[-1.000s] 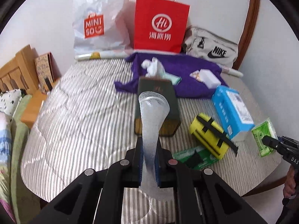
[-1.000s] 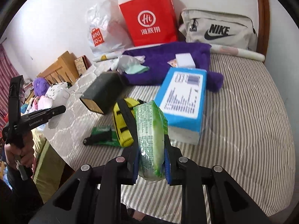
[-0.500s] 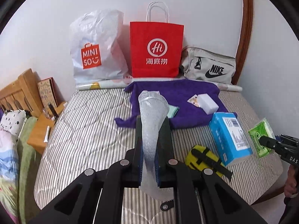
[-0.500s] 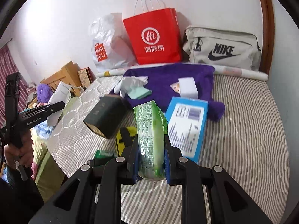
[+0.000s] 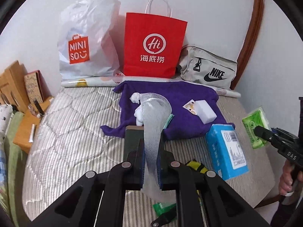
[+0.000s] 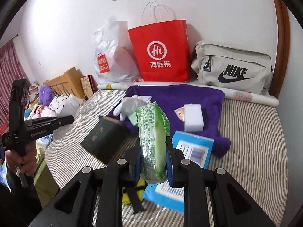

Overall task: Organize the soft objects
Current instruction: 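Carry the mesh bag and green packet over the purple towel with both tools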

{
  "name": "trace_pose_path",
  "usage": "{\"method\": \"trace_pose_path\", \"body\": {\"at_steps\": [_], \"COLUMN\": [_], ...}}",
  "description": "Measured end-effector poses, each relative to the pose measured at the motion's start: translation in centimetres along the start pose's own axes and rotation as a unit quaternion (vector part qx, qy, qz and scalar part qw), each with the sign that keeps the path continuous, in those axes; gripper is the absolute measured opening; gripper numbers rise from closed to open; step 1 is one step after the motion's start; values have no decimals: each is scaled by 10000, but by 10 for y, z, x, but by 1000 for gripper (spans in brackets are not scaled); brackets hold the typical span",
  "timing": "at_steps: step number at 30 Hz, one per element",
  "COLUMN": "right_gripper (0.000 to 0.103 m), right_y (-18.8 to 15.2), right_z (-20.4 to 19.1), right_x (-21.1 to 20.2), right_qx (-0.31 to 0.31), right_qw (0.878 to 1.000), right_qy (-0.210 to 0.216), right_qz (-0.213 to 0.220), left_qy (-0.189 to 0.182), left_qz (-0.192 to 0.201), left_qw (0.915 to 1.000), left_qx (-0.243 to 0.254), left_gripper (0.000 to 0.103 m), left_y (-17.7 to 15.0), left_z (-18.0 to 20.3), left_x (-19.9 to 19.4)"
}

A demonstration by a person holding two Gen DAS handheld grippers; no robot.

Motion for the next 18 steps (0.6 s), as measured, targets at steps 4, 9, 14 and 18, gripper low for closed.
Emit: {"method": "trace_pose_path", "body": {"at_steps": [4, 9, 14, 18], "right_gripper": [22, 22, 22, 22], "right_y": [17, 37, 51, 59], "right_z": [4, 12, 24, 35], "right_x": [22, 57, 88, 109], "right_qx": [-104, -291, -372, -363], "right_qw": [9999, 9992, 9983, 9976], "right_qy": [-66, -232, -382, -490], "right_qz": [-70, -162, -242, -328], "left_qy": [-187, -212, -279, -337], "left_qz": [-147, -259, -369, -462], "left_qw": [9996, 9990, 9979, 9969], "left_qx": [-152, -311, -451, -547], "left_gripper": [10, 10, 10, 10], "left_y": [14, 35, 53, 62], "left_z": [-6, -17, -29, -35], "left_x": [19, 42, 69, 87]}}
Point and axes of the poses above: each gripper's, at about its wrist camera, not at the fingertips, and x roughly the way its jaws point, z to its right, y to its top, the point moved 9 cm from there along x, roughly the way its jaws point, and after that the axes turned 13 degrees about -y, right-handed, at the moved point
